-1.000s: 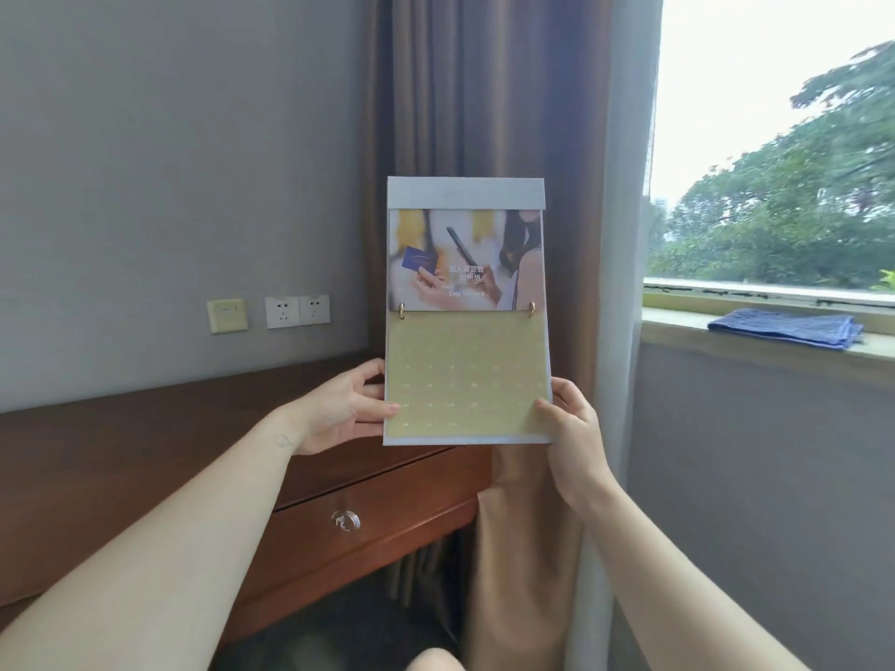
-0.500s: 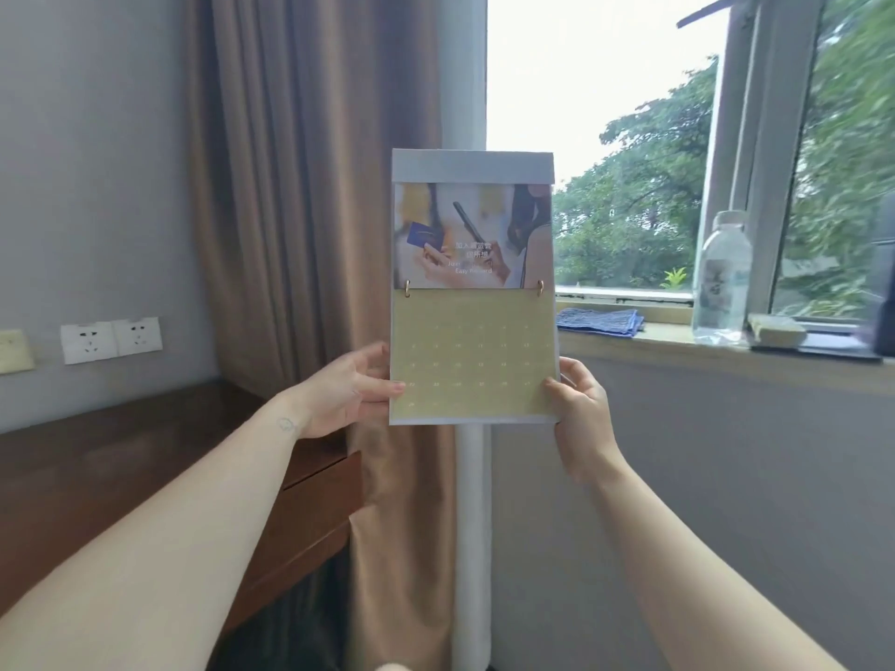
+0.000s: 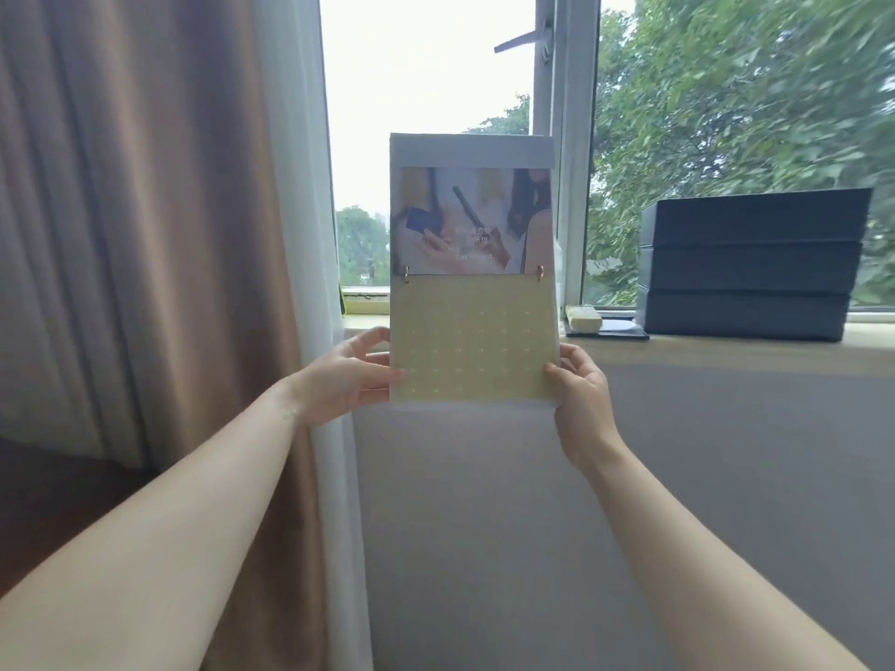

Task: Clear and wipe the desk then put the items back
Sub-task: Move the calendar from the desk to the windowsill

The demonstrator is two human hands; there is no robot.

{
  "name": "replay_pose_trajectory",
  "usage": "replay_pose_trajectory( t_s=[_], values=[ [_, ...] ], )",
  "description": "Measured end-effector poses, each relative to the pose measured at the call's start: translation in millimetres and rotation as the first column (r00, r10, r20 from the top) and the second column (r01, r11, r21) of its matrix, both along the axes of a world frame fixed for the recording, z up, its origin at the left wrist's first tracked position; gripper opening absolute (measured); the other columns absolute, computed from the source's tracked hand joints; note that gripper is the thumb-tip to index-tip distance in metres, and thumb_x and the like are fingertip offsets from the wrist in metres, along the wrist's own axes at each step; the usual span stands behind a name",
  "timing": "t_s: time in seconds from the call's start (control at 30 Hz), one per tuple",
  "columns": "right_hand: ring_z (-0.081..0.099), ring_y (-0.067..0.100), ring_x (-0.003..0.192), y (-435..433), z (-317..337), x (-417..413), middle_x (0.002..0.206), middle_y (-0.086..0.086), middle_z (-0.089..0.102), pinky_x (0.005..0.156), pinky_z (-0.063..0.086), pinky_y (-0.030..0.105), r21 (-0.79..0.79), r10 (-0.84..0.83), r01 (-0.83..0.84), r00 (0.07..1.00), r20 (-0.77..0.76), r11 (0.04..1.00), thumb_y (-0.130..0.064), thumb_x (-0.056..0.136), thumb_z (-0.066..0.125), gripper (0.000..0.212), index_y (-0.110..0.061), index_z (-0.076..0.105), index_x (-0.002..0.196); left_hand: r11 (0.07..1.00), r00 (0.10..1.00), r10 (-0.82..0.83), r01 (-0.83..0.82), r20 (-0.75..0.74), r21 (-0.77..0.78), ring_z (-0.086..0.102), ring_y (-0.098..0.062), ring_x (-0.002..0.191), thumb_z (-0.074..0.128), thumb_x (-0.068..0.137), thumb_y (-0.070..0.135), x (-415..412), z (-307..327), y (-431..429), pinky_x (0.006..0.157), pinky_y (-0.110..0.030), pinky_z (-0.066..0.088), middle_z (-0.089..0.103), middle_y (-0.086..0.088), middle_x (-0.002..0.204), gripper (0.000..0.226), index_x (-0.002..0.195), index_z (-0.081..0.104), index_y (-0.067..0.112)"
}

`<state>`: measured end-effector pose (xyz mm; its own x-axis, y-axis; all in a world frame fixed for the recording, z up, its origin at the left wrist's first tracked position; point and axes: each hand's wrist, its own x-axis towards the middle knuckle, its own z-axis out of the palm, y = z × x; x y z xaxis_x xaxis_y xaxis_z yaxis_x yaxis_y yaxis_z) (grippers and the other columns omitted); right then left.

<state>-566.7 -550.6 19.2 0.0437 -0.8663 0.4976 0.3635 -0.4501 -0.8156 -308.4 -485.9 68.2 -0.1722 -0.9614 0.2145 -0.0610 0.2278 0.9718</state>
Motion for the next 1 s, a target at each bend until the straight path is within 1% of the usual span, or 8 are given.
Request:
replay_pose_trajectory(
  t_s=[0.1, 0.17, 0.23, 0.43, 0.57, 0.7, 0.83, 1.0],
  values=[
    [0.063, 0.016, 0.08, 1.7, 4.2, -25.4, 0.088, 0.0, 0.07, 0.073, 0.047, 0.024, -0.003, -0.06, 0.06, 0.998, -0.001, 0.998, -0.013, 0.075, 0.052, 0.027, -0.017, 0.064, 0.098, 0.997, 0.997, -0.073, 0.073, 0.001, 0.0, 0.068, -0.023, 0.1, 0.067, 0.082, -0.002, -22.9, 3.6, -12.1, 0.083, -0.027, 0.056, 0.069, -0.013, 0.116, 0.045, 0.122, 0.056, 0.018],
    [0.062, 0.016, 0.081, 2.7, 6.0, -41.1, 0.089, 0.0, 0.07, 0.073, 0.046, 0.024, -0.005, -0.105, 0.105, 0.994, 0.003, 0.994, -0.004, 0.086, 0.051, 0.022, -0.017, 0.064, 0.098, 0.995, 0.995, -0.095, 0.095, -0.003, -0.006, 0.07, -0.018, 0.092, 0.06, 0.088, -0.006, -37.6, 6.2, -18.2, 0.075, -0.022, 0.056, 0.071, -0.009, 0.109, 0.041, 0.121, 0.056, 0.019],
    [0.062, 0.017, 0.082, 4.7, 7.0, -56.8, 0.089, 0.0, 0.07, 0.072, 0.045, 0.024, -0.001, -0.148, 0.148, 0.989, 0.005, 0.989, 0.002, 0.091, 0.046, 0.026, -0.016, 0.064, 0.097, 0.99, 0.991, -0.137, 0.137, 0.002, -0.017, 0.07, -0.016, 0.087, 0.054, 0.09, -0.007, -52.5, 8.8, -23.8, 0.069, -0.02, 0.054, 0.071, -0.007, 0.104, 0.039, 0.122, 0.054, 0.016],
    [0.062, 0.013, 0.079, 16.0, 9.3, -103.7, 0.089, -0.001, 0.069, 0.069, 0.046, 0.019, 0.001, -0.249, 0.249, 0.968, 0.019, 0.968, 0.003, 0.092, 0.044, 0.027, -0.014, 0.063, 0.1, 0.962, 0.962, -0.272, 0.271, -0.013, -0.027, 0.068, -0.017, 0.085, 0.055, 0.089, -0.01, -96.5, 14.7, -45.4, 0.072, -0.022, 0.055, 0.069, -0.009, 0.104, 0.037, 0.118, 0.053, 0.014],
    [0.063, 0.014, 0.078, 22.1, 9.9, -138.6, 0.085, -0.002, 0.07, 0.075, 0.046, 0.025, 0.009, -0.323, 0.323, 0.944, 0.06, 0.946, 0.003, 0.091, 0.046, 0.027, -0.015, 0.064, 0.099, 0.94, 0.94, -0.341, 0.34, -0.028, -0.028, 0.069, -0.017, 0.083, 0.054, 0.088, -0.009, -133.6, 17.4, -56.8, 0.071, -0.021, 0.055, 0.068, -0.011, 0.105, 0.04, 0.121, 0.053, 0.014],
    [0.062, 0.016, 0.079, 31.8, 10.7, -174.3, 0.085, 0.0, 0.07, 0.075, 0.047, 0.024, 0.013, -0.384, 0.385, 0.919, 0.09, 0.923, 0.001, 0.088, 0.05, 0.022, -0.013, 0.063, 0.099, 0.903, 0.903, -0.429, 0.428, -0.041, -0.025, 0.068, -0.021, 0.09, 0.061, 0.084, -0.008, -171.8, 19.7, -73.2, 0.082, -0.027, 0.056, 0.066, -0.016, 0.115, 0.049, 0.128, 0.052, 0.011],
    [0.061, 0.018, 0.08, 37.0, 12.9, -213.0, 0.084, 0.001, 0.069, 0.076, 0.046, 0.028, 0.03, -0.493, 0.493, 0.862, 0.116, 0.87, 0.007, 0.09, 0.045, 0.028, -0.013, 0.064, 0.095, 0.861, 0.861, -0.507, 0.506, -0.029, -0.043, 0.069, -0.021, 0.091, 0.063, 0.084, -0.005, -216.1, 22.9, -86.3, 0.082, -0.026, 0.057, 0.069, -0.016, 0.112, 0.039, 0.117, 0.057, 0.013],
    [0.06, 0.01, 0.068, 44.6, 25.9, -264.6, 0.078, -0.003, 0.066, 0.063, 0.045, 0.018, 0.092, -0.628, 0.623, 0.753, 0.198, 0.777, 0.009, 0.091, 0.044, 0.031, -0.017, 0.061, 0.086, 0.791, 0.795, -0.605, 0.607, 0.044, -0.076, 0.064, -0.027, 0.106, 0.065, 0.085, 0.002, -275.7, 30.4, -103.4, 0.099, -0.035, 0.049, 0.063, -0.02, 0.124, 0.045, 0.128, 0.053, 0.009]
  ],
)
